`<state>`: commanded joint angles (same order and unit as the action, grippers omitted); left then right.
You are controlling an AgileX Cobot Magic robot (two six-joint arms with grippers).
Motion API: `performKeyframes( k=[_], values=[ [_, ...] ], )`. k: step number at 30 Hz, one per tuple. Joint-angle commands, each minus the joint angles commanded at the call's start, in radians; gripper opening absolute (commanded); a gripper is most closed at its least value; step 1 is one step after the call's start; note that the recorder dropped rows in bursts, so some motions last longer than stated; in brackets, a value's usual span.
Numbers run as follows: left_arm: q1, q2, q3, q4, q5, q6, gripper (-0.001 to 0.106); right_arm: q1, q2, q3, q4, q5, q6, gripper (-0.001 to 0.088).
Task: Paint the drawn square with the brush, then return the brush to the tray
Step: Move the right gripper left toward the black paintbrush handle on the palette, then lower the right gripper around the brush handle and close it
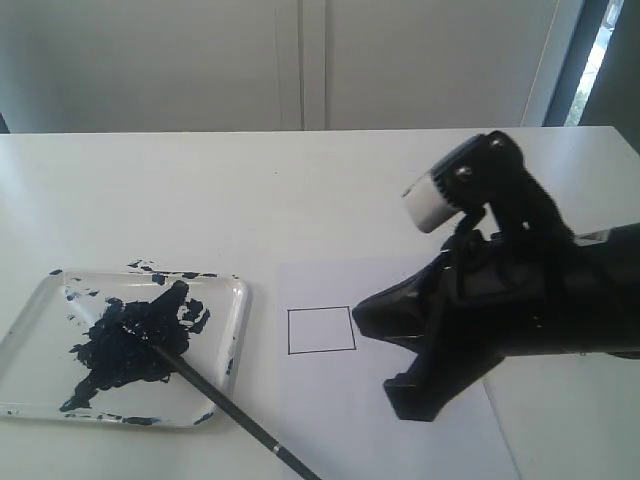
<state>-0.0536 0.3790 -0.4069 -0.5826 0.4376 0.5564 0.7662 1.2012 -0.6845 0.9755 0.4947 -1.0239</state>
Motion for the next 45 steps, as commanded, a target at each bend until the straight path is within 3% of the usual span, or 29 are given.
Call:
performKeyframes(
  k=[11, 16, 18, 22, 24, 29, 39, 45],
  values=[
    [0.0, 0.0, 0.0, 0.0, 0.002, 0.0, 0.0, 0.201, 0.313, -0.07, 0.0, -0.182, 0.015, 0.0],
    [0.0, 0.0, 0.0, 0.0, 0.004, 0.0, 0.0, 0.214, 0.4, -0.101, -0.002, -0.335, 0.015, 0.0001],
    [0.0, -0.002, 0.0, 0.0, 0.004, 0.0, 0.0, 0.216, 0.418, -0.121, -0.002, -0.34, 0.015, 0.0076],
    [0.0, -0.006, 0.0, 0.0, 0.004, 0.0, 0.0, 0.258, 0.458, -0.132, -0.006, -0.319, 0.014, 0.0389],
    [0.0, -0.006, 0.0, 0.0, 0.007, 0.0, 0.0, 0.297, 0.474, -0.132, -0.006, -0.365, 0.0, 0.0433],
    [0.0, -0.006, 0.0, 0.0, 0.012, 0.0, 0.0, 0.369, 0.481, -0.132, -0.006, -0.54, 0.0, 0.0433],
    [0.0, -0.006, 0.0, 0.0, 0.021, 0.0, 0.0, 0.448, 0.487, -0.053, -0.001, -0.661, 0.052, 0.0433],
    [0.0, -0.006, 0.0, 0.0, 0.025, 0.0, 0.0, 0.46, 0.487, -0.002, -0.001, -0.689, 0.089, 0.0433]
  ],
)
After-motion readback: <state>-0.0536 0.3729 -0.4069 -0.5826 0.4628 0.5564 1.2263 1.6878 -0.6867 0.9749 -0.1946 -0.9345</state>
